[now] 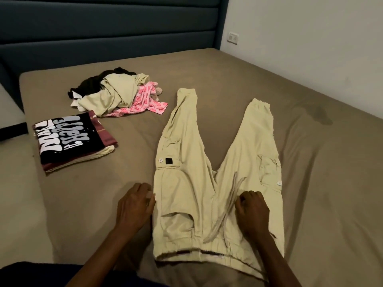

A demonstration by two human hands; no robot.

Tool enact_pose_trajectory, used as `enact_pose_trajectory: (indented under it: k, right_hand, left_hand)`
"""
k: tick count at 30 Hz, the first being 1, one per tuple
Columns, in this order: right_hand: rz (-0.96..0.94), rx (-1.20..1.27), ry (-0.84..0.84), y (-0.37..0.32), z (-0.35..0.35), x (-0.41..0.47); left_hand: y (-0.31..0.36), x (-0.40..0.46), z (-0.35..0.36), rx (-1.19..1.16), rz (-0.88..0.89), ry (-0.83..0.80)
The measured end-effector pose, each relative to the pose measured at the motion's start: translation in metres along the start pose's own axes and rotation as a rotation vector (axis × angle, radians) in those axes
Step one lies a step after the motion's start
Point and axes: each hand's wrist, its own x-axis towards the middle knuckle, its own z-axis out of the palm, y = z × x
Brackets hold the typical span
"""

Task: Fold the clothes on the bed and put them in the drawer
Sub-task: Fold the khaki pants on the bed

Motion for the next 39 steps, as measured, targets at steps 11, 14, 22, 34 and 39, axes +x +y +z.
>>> enact_pose_trajectory:
  k: [11, 14, 22, 34, 39]
  right_hand:
    - [0.078, 0.395, -0.193, -0.064, 0.153, 0.242]
    - [0.028, 0.386, -0.197, -0.08, 0.207, 0.308]
    - [0.148, 0.437, -0.135, -0.099, 0.298, 0.436]
    - [0.26, 0.355, 0.087, -0.092, 0.347, 0.47]
    - [0.284, 0.427, 0.08, -0.096, 0.338, 0.471]
  left_hand:
    - [-0.011, 0.167, 0.062, -0.291, -0.366, 0.01]
    - [-0.009, 0.241, 0.085, -0.372, -0.396, 0.022]
    - [-0.021, 0.414, 0.15, -0.292, -0.382, -0.06]
    - [-0.046, 0.544, 0.183, -0.672, -0.751, 0.048]
    - [-0.025, 0.623, 0.192, -0.789, -0.698, -0.215]
